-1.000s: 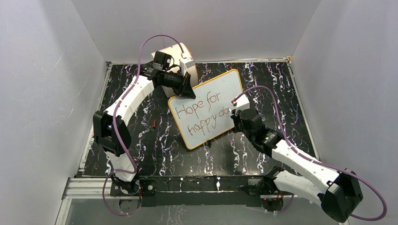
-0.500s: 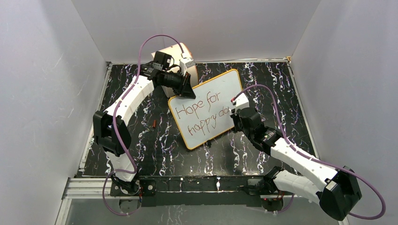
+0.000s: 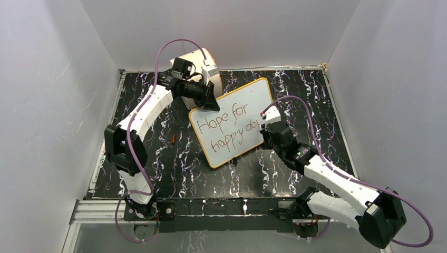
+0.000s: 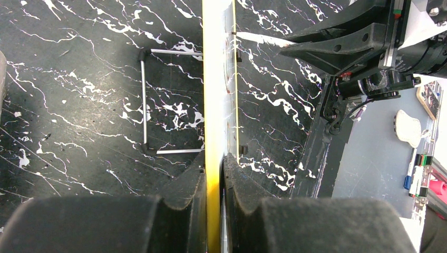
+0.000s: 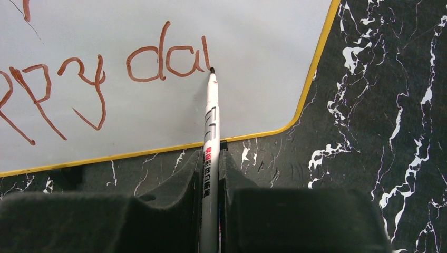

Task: Write a sentence on the whiteboard
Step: Write a sentence on the whiteboard, then close the whiteboard marker at the center of the board.

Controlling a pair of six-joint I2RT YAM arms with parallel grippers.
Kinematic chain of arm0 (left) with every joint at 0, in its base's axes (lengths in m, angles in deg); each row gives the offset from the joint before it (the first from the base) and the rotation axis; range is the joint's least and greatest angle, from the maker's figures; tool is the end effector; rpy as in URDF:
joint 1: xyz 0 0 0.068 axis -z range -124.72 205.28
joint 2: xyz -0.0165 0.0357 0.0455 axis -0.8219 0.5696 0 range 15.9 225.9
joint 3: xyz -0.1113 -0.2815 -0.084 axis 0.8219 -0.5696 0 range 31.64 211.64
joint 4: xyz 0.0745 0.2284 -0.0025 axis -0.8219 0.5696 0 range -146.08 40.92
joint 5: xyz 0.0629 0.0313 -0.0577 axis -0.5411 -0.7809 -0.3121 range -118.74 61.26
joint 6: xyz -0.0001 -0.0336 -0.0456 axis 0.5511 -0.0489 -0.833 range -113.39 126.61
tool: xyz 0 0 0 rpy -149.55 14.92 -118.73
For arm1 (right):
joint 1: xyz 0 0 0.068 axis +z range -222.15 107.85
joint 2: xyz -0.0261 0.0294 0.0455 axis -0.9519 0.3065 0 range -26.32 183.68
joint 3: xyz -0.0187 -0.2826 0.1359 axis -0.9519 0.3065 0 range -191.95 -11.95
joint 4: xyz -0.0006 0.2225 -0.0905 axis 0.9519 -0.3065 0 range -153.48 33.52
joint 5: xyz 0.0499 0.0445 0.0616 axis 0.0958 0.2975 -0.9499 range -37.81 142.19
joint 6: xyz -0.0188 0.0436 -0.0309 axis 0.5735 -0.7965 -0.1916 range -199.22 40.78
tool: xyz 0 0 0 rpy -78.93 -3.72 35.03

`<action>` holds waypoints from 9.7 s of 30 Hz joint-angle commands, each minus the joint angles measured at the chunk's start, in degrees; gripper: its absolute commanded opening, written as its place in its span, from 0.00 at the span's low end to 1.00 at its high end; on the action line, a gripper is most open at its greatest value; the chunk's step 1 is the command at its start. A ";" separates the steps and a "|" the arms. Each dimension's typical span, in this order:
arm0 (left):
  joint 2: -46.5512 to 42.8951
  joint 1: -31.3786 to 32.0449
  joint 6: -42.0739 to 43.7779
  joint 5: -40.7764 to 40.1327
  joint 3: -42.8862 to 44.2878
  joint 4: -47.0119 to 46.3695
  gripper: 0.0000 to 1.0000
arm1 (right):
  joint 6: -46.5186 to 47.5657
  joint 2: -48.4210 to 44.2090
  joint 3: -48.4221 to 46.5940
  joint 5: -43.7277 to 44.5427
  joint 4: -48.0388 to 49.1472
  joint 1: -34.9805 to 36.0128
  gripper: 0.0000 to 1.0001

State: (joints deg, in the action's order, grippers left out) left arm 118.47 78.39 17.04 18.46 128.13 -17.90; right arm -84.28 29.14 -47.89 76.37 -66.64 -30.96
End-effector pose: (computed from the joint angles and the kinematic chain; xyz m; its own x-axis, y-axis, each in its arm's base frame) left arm 0.3438 -0.1783 0.3784 -0.4954 0.3452 -0.7971 0.8539 0.3621 -0.3738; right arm 0.1397 0.1006 0.2938 -0.4005 -0.2436 -0.8833 -0.2988 0.9460 -0.1254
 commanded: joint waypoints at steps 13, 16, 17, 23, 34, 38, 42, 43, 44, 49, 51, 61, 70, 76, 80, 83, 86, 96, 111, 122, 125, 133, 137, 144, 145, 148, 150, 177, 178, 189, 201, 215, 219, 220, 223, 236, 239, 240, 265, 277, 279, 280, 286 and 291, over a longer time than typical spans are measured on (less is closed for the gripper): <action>1.22 2.11 3.80 -2.73 -0.78 5.92 0.00 | 2.03 -0.53 -3.59 0.46 7.88 -2.34 0.00; 1.17 2.11 3.80 -2.82 -0.80 5.90 0.00 | 2.24 -0.26 -4.02 0.15 7.85 -2.42 0.00; 1.20 2.11 3.80 -2.82 -0.78 5.93 0.00 | 2.25 0.02 -4.19 0.07 7.59 -2.43 0.00; 1.12 2.11 3.80 -2.79 -0.80 5.86 0.00 | 1.44 1.70 -4.49 -0.92 4.59 -2.51 0.00; 1.23 2.11 3.71 -2.73 -0.71 5.90 0.00 | -0.77 1.59 -3.70 -5.25 -1.82 -2.47 0.00; 1.25 2.11 3.71 -2.57 -0.61 5.90 0.00 | -1.31 1.71 -4.03 -7.04 -4.35 -2.52 0.00; 1.36 2.11 3.71 -2.60 -0.66 5.94 0.00 | -1.75 1.73 -4.59 -8.64 -6.51 -2.52 0.00; 1.39 2.11 3.71 -2.64 -0.61 5.89 0.00 | -1.79 1.94 -4.84 -9.00 -7.18 -2.52 0.00; 1.33 2.11 3.71 -2.56 -0.67 5.86 0.00 | -1.83 2.05 -5.10 -9.44 -7.96 -2.47 0.00; 1.32 2.11 3.71 -2.51 -0.63 5.92 0.00 | -1.89 2.50 -6.41 -12.52 -10.47 -2.51 0.00; 1.36 2.11 3.71 -2.56 -0.60 5.88 0.00 | -1.79 2.65 -7.03 -12.76 -11.37 -2.47 0.00; 1.76 2.09 3.64 -3.88 -0.78 5.87 0.00 | -1.59 -3.09 -6.68 -6.01 -9.60 -2.58 0.00; 1.64 2.11 3.64 -3.94 -0.88 5.89 0.00 | -1.24 -5.81 -4.33 -0.51 -2.83 -3.77 0.00; 1.64 2.11 3.69 -3.94 -0.94 5.92 0.00 | -0.54 -5.13 -2.34 -0.77 2.49 -4.61 0.00; 1.63 2.11 3.64 -3.74 -0.94 5.88 0.00 | -0.31 -4.74 -1.42 -2.01 4.65 -6.05 0.00; 1.62 2.11 3.71 -3.78 -0.92 5.90 0.00 | -0.19 -4.63 -1.10 -3.34 6.08 -6.60 0.00; 1.82 2.11 3.67 -3.76 -0.95 5.89 0.00 | 0.05 -3.95 -1.23 -4.27 6.84 -7.04 0.00; 1.84 2.07 3.70 -3.66 -0.92 5.93 0.00 | -0.15 -1.21 -1.33 -6.47 7.16 -7.92 0.00; 1.76 2.11 3.85 -3.03 -0.93 5.97 0.00 | 0.65 0.20 -1.66 -9.51 8.68 -8.46 0.00; 1.75 2.11 3.71 -3.34 -0.78 6.01 0.00 | 0.14 -1.20 -2.18 -11.86 5.43 -8.49 0.00; 1.70 2.11 3.61 -3.32 -0.78 6.04 0.00 | -0.23 -1.53 -2.01 -12.05 4.21 -8.45 0.00; 1.59 2.11 3.54 -3.41 -0.80 5.96 0.00 | -1.53 -1.82 -0.97 -7.54 1.81 -8.45 0.00; 1.48 2.11 3.54 -3.40 -0.79 5.99 0.00 | -2.16 -1.47 -0.96 -6.07 1.15 -8.49 0.00; 1.49 2.11 3.54 -3.43 -0.80 6.04 0.00 | -2.41 -0.95 -1.05 -7.49 -0.01 -8.41 0.00; 1.51 2.11 3.58 -3.39 -0.81 6.01 0.00 | -2.41 -0.87 -1.18 -7.88 -0.35 -8.43 0.00; 1.58 2.11 3.54 -3.35 -0.81 6.00 0.00 | -2.37 -0.88 -1.36 -9.38 -1.07 -8.41 0.00; 1.59 2.11 3.54 -3.22 -0.84 5.99 0.00 | -2.04 -1.03 -1.33 -11.03 -0.62 -8.48 0.00; 0.32 2.33 1.44 -3.24 1.71 3.48 0.46 | -2.26 -14.63 -2.95 -5.39 -3.98 -8.49 0.00; 0.11 2.37 1.10 -3.21 2.05 3.26 0.48 | -2.29 -14.84 -2.99 -5.07 -4.29 -8.45 0.00; -1.90 2.37 0.36 -4.22 1.30 1.51 0.44 | -1.70 -10.95 -1.06 -3.84 -0.92 -8.46 0.00; -0.23 2.37 1.51 -3.17 1.73 2.27 0.38 | -0.91 -4.35 -0.03 -3.45 3.98 -8.58 0.00; 0.73 2.37 2.35 -2.65 2.28 3.05 0.37 | -0.76 -0.90 0.21 -3.92 4.81 -9.10 0.00; 0.66 2.37 2.65 -2.54 2.20 3.05 0.37 | -0.70 0.13 0.24 -4.57 5.71 -9.28 0.00; 0.66 2.37 2.70 -2.47 2.27 3.05 0.37 | -0.66 0.32 0.30 -4.64 5.83 -9.22 0.00; 0.67 2.37 2.83 -2.27 2.09 3.13 0.37 | -0.42 0.59 0.25 -4.96 6.20 -9.37 0.00; -1.37 2.40 0.84 -3.82 2.16 1.72 0.49 | -1.91 -6.65 -2.64 -4.22 -0.90 -9.39 0.00; -2.48 2.37 -0.62 -5.54 3.25 1.22 0.54 | -2.12 -9.15 -3.77 -4.44 -3.42 -9.44 0.00; -2.87 2.37 -1.11 -6.23 3.67 1.19 0.55 | -2.14 -9.77 -4.26 -4.37 -4.38 -9.40 0.00; -38.62 2.29 -26.86 -54.17 -21.64 2.82 0.79 | 0.01 -25.92 -8.77 -2.50 -17.88 -9.46 0.00; -35.44 -2.82 -29.72 -59.89 -31.72 2.19 0.75 | -0.10 -28.83 -5.45 -3.46 -16.17 -9.38 0.00; -33.60 -4.24 -29.77 -58.95 -33.13 0.62 0.71 | -0.29 -29.55 -4.86 -3.48 -15.90 -9.42 0.00; -32.65 -4.86 -29.71 -58.50 -33.76 -0.17 0.66 | -0.31 -29.84 -4.56 -3.48 -15.70 -9.40 0.00; -25.94 -6.60 -29.31 -57.71 -36.54 -4.26 0.59 | -0.29 -30.39 -3.92 -3.59 -14.97 -9.43 0.00; -20.71 -6.85 -30.21 -57.07 -38.98 -8.44 0.53 | -0.15 -30.70 -3.51 -3.32 -14.98 -9.40 0.00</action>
State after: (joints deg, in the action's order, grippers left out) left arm 95.76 71.88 -12.18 -39.13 90.64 -22.52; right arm -85.00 -0.72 -51.85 72.99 -84.84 -40.23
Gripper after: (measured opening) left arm 0.552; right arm 0.205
